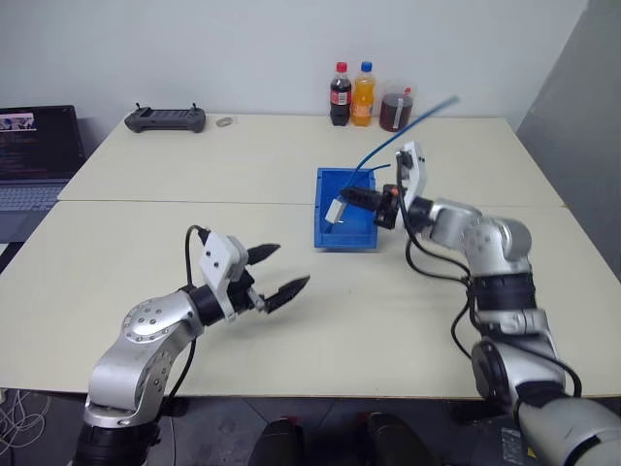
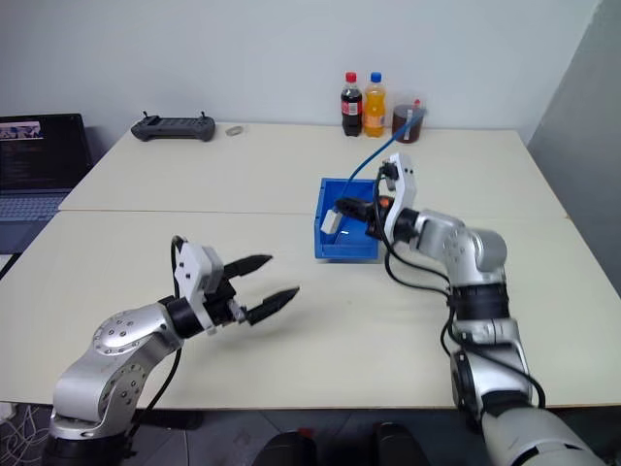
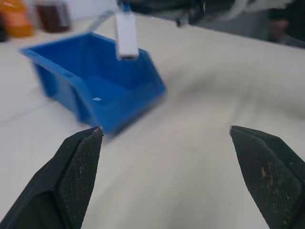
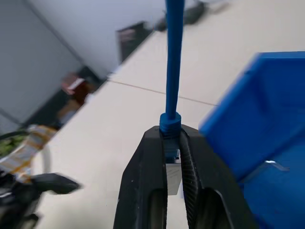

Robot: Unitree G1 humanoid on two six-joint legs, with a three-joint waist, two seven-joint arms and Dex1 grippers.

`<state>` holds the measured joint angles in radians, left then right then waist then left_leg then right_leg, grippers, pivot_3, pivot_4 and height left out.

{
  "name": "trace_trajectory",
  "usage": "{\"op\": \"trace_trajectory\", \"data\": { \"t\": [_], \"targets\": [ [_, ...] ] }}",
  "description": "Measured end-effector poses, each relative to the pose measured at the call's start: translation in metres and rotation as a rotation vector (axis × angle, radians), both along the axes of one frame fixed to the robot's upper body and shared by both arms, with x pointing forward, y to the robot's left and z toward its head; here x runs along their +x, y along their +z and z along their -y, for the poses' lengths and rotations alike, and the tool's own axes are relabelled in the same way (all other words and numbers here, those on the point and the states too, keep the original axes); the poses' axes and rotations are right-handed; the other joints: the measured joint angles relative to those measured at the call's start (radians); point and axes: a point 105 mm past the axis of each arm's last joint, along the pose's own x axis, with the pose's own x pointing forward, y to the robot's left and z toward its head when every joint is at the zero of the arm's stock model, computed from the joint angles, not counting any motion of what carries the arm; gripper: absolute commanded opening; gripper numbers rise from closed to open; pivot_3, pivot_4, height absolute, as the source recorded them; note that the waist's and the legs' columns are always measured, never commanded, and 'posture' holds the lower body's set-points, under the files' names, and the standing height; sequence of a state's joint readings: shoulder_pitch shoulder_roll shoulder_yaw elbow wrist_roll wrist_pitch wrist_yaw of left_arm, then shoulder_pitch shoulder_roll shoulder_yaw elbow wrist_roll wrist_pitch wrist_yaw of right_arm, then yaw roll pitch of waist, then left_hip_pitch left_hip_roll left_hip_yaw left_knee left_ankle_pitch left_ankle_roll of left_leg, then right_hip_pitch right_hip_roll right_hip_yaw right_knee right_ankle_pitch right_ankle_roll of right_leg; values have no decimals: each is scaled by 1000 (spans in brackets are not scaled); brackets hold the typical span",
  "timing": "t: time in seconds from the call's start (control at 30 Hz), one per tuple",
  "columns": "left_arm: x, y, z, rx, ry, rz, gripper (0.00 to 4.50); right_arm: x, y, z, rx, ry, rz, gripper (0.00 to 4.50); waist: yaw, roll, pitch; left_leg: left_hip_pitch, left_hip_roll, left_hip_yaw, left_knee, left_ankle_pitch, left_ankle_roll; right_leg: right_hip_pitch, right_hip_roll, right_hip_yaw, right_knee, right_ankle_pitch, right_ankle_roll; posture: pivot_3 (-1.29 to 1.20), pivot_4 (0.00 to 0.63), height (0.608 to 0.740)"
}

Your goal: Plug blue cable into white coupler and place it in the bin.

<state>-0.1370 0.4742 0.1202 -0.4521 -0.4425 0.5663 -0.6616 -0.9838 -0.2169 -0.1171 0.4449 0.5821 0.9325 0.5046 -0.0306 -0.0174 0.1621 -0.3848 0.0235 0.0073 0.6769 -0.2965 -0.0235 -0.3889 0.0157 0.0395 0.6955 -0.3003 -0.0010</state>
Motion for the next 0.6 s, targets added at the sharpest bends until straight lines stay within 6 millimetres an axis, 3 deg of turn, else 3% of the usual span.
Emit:
{"op": "trace_trajectory", "data": {
  "t": [0.03, 0.1, 0.23, 0.37, 0.53, 0.6],
  "targets": [
    [4, 1, 0, -13, 36, 4, 4463, 9, -6, 0, -9, -23, -35, 145, 0, 0, 0, -1, 0, 0, 0, 0, 0, 0, 0, 0, -1, 0, 0, 0, 150, 740],
    [9, 5, 8, -45, 67, 11, 4500, 23, -10, 2, -44, -68, -69, 826, 0, 0, 0, -5, 0, 1, 0, 0, 0, -2, -1, 1, -4, 0, 0, 0, 150, 740],
    [10, 3, 21, -74, 72, -5, 4500, 38, -7, 2, -85, -114, -57, 1782, -1, 0, 0, -17, 1, 3, 1, 1, -2, -15, -1, 2, -4, 1, 0, 0, 150, 740],
    [7, -1, 22, -79, 86, -14, 4500, 42, -12, 6, -97, -121, -49, 2700, 0, 0, 0, -19, 2, 5, 0, 2, -4, -17, -1, 2, -5, 1, 0, 0, 150, 740],
    [5, 0, 22, -86, 93, -15, 4500, 45, -3, 18, -108, -138, -24, 3750, 2, 0, 0, -18, 2, 5, 2, 0, 0, -17, -1, 2, -1, 1, 0, 0, 150, 740],
    [6, 0, 22, -96, 98, -24, 4500, 45, 2, 24, -116, -150, -2, 3750, 2, 0, 0, -17, 2, 5, 2, 0, 0, -17, -1, 2, 0, 1, 0, 0, 150, 740]
  ]
}}
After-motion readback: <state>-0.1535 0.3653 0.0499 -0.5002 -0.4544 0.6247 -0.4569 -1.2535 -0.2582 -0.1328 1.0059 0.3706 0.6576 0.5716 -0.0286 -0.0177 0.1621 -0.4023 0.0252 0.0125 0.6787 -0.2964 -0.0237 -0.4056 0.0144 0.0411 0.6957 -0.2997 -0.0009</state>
